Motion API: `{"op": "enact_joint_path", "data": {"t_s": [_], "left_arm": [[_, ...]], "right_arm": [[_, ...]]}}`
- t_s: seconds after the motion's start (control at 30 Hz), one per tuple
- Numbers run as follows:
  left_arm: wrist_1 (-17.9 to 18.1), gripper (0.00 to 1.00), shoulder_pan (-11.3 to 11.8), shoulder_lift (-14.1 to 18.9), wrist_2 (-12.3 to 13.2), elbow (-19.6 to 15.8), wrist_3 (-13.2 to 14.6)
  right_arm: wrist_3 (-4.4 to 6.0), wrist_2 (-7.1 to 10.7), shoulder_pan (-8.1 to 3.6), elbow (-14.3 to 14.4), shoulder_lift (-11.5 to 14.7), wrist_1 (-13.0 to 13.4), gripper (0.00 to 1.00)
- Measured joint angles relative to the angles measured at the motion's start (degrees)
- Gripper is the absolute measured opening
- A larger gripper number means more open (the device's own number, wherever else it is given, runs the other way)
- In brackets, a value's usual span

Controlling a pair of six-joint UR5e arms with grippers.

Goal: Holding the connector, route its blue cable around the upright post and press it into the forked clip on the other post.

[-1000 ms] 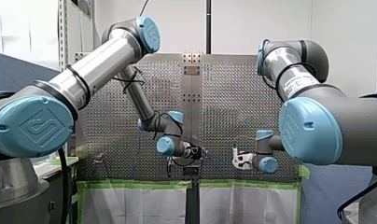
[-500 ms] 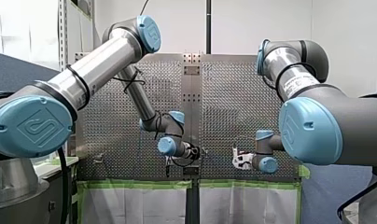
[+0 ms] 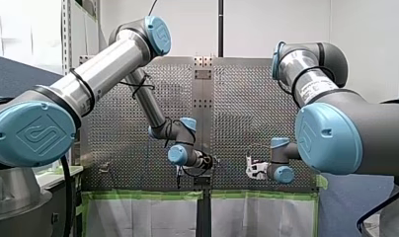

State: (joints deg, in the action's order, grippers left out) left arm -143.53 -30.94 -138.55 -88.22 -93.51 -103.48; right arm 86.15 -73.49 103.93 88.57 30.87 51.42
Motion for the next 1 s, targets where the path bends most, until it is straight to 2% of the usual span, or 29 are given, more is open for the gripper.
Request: {"op": "enact_joint_path", "data": {"t_s": [0.37, 0.53, 0.8, 1.0], "left_arm": [[0.14, 0.99, -0.08, 0.0, -0.05, -0.01, -0.71], [0.07, 0.99, 0.12, 0.32, -0.86, -0.93, -0.28], [3.11, 0.99, 0.26, 3.84, -2.77, -4.93, 0.52], [5.74, 0.99, -0.01, 6.75, -5.53, -7.87, -0.8]], "right_arm": [[0.0, 0.0, 0.0, -0.01, 0.01, 0.0, 0.0], [0.0, 0.0, 0.0, -0.01, -0.01, 0.0, 0.0], [0.0, 0.0, 0.0, -0.01, -0.01, 0.04, 0.0], [0.02, 0.0, 0.06, 0.0, -0.02, 0.03, 0.0]]}}
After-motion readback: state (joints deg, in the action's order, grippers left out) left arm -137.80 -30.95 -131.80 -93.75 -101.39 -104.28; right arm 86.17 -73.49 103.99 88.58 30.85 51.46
